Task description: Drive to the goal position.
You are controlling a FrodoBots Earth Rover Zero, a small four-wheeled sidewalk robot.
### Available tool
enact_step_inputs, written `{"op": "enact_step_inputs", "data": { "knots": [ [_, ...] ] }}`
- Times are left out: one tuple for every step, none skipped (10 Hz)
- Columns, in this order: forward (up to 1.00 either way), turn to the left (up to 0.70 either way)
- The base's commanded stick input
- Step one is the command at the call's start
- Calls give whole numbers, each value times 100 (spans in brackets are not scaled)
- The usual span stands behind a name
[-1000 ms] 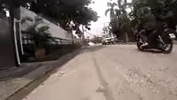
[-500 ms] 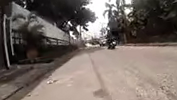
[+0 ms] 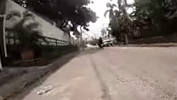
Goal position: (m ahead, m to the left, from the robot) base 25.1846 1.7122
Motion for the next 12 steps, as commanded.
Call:
{"op": "enact_step_inputs", "data": {
  "knots": [
    [85, 4],
    [85, 4],
    [85, 7],
    [85, 6],
    [85, 6],
    [85, 7],
    [85, 6],
    [85, 7],
    [85, 6],
    [85, 6],
    [85, 6],
    [85, 7]
  ]
}}
